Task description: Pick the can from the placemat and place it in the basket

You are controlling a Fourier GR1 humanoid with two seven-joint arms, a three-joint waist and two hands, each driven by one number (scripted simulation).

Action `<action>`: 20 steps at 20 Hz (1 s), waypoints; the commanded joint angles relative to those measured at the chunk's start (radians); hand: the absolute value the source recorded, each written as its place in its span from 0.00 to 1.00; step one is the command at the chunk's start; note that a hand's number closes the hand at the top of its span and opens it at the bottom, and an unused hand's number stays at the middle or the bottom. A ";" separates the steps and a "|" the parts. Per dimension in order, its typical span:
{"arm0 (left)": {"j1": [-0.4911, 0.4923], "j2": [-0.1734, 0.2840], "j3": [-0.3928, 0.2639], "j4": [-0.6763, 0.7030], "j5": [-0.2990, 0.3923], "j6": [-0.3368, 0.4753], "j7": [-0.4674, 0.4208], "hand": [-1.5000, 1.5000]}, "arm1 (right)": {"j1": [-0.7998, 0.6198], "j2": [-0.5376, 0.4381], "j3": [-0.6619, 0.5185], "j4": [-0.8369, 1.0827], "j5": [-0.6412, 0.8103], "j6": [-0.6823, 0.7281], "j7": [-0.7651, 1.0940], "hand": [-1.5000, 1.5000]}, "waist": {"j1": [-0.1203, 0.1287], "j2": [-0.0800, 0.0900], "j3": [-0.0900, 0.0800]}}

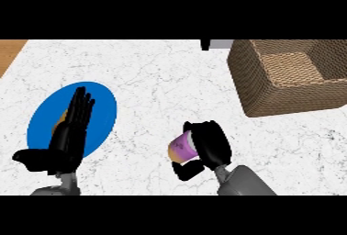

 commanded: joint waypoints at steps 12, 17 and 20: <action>0.004 0.010 0.032 -0.004 0.018 -0.019 0.016 0.50 | 0.210 -0.041 -0.119 -0.741 -0.215 0.056 0.034 1.00 | -0.018 0.021 0.003; 0.004 0.005 0.022 -0.031 0.008 -0.021 0.038 0.50 | 0.259 -0.074 -0.169 -1.003 -0.263 0.198 0.183 1.00 | -0.009 0.024 0.004; 0.067 -0.011 0.001 -0.060 -0.005 -0.017 0.005 0.50 | 0.195 -0.061 -0.287 -1.087 -0.352 0.306 0.340 1.00 | -0.003 0.024 0.003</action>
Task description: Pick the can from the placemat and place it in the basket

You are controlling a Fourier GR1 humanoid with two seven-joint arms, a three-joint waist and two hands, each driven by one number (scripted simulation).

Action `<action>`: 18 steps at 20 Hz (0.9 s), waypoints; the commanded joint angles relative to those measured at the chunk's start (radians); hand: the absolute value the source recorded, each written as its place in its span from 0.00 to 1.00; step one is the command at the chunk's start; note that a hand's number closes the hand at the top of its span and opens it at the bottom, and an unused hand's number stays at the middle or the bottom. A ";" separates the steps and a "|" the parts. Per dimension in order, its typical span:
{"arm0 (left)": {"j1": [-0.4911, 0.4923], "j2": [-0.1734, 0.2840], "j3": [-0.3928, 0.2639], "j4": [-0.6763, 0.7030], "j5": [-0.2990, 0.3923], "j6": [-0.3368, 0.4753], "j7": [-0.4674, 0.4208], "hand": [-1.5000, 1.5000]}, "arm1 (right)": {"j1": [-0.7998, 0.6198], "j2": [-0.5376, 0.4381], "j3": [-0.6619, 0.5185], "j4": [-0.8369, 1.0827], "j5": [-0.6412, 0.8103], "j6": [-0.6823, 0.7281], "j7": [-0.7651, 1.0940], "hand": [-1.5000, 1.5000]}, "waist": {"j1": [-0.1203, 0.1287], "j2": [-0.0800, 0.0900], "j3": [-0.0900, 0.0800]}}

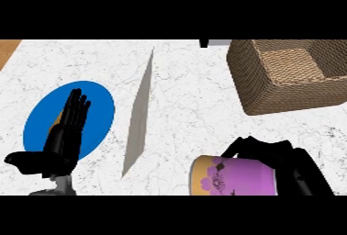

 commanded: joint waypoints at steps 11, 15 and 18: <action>0.043 0.009 0.012 -0.027 0.012 -0.042 -0.007 0.50 | -0.118 -0.176 -0.445 0.098 -0.078 0.194 -0.041 1.00 | 0.010 0.004 0.001; -0.013 -0.035 -0.026 -0.034 -0.032 0.007 0.040 0.50 | -0.253 -0.191 -0.571 0.301 -0.150 0.186 -0.109 1.00 | 0.015 0.005 0.001; -0.037 -0.017 0.008 -0.008 -0.018 -0.008 0.051 0.50 | -0.200 -0.213 -0.651 0.328 -0.199 0.188 -0.195 1.00 | 0.010 0.004 0.001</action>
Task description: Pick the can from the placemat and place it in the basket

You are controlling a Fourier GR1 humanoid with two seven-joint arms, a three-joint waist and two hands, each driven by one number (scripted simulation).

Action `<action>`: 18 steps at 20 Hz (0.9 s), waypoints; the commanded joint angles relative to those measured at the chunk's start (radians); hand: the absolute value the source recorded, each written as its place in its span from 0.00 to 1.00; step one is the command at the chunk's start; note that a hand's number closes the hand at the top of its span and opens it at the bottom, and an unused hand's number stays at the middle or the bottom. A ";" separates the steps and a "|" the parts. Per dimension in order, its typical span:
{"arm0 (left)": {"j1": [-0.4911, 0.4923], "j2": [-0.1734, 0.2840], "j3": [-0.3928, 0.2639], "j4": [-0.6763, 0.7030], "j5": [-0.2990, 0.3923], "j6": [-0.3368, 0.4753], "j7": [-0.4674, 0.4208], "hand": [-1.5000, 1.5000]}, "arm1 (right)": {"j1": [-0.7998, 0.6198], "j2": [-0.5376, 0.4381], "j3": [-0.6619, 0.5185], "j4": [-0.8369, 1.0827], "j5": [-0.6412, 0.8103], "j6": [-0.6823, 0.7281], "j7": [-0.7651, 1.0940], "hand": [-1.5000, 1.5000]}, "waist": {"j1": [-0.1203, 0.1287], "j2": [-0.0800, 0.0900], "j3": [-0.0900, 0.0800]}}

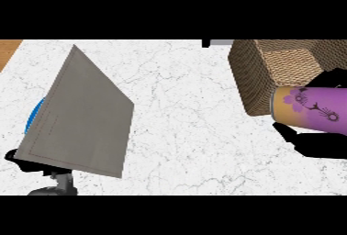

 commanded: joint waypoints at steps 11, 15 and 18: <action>-0.027 -0.004 0.028 0.025 0.006 -0.025 -0.002 0.50 | -0.093 -0.103 -0.120 0.483 0.064 -0.092 -0.361 1.00 | 0.004 0.002 0.000; -0.020 0.009 0.030 -0.008 0.013 -0.036 0.043 0.50 | -0.036 -0.104 -0.106 0.567 0.128 -0.161 -0.469 1.00 | 0.004 0.001 0.000; 0.009 -0.030 0.001 0.022 -0.018 -0.018 -0.029 0.50 | -0.113 -0.102 -0.093 0.644 0.151 -0.165 -0.449 1.00 | 0.005 0.001 0.000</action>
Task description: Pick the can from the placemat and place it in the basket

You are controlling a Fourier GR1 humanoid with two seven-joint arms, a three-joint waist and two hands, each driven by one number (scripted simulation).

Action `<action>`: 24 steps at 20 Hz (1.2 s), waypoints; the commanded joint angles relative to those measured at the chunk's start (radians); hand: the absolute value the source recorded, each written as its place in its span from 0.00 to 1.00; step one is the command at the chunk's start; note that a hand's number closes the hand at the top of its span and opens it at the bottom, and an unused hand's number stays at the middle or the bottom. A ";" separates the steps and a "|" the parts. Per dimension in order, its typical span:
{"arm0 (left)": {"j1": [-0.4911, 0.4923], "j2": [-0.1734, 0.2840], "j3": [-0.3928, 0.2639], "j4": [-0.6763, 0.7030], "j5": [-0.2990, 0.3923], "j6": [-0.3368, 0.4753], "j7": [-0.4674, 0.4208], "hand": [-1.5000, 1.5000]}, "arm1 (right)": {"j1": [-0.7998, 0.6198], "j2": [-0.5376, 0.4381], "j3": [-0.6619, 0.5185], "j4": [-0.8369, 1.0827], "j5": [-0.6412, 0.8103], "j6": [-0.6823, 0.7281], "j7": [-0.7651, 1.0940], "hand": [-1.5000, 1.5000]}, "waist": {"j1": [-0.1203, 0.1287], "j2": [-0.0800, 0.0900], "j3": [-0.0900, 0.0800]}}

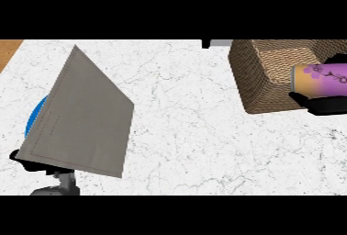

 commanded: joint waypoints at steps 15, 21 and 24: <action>0.005 -0.028 -0.012 0.025 -0.025 0.004 -0.038 0.50 | -0.082 0.015 -0.073 0.366 0.012 -0.136 -0.140 1.00 | 0.009 0.010 0.004; -0.027 -0.024 -0.012 -0.020 -0.026 0.017 0.019 0.50 | -0.049 -0.008 -0.060 0.415 0.033 -0.121 -0.189 0.00 | 0.010 0.010 0.005; 0.021 0.010 0.018 -0.038 0.001 -0.016 0.005 0.50 | -0.035 0.005 -0.087 0.423 -0.006 -0.131 -0.239 0.00 | 0.012 0.009 0.005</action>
